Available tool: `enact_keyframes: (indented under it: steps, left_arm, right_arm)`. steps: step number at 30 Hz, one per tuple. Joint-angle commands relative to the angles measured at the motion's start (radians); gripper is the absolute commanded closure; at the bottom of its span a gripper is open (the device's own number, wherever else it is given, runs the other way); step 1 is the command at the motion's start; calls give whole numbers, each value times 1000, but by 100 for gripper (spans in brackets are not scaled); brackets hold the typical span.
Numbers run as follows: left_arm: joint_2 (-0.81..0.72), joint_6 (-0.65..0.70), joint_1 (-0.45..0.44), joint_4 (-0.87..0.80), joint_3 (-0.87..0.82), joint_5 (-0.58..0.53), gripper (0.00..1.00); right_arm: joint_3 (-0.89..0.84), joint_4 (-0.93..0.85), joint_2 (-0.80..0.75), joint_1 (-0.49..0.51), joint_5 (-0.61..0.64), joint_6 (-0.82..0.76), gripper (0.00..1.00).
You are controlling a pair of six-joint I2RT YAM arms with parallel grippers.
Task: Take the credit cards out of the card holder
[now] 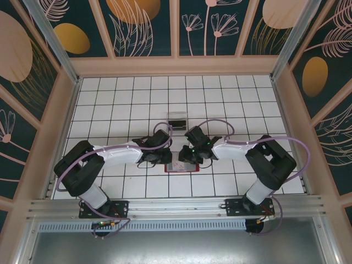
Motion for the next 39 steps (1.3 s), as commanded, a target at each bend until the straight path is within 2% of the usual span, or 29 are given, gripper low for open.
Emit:
enact_keyframes:
  steps: [1,9,18,32,39]
  left_arm:
    - [37,2,-6,-67,-24,-6,79]
    - [39,4,-7,-75,-17,-9,79]
    - [39,3,-6,-81,-16,-14,79]
    - [34,0,-7,-87,-16,-16,79]
    - [13,0,-8,-76,-16,-5,79]
  right_arm:
    - [-54,78,6,-9,-47,5,78]
    - [-119,160,3,-36,-87,18,87]
    - [-174,199,-69,-59,-87,24,96]
    - [-237,189,-152,-103,-80,19,100]
    - [-243,145,-242,-112,-65,0,100]
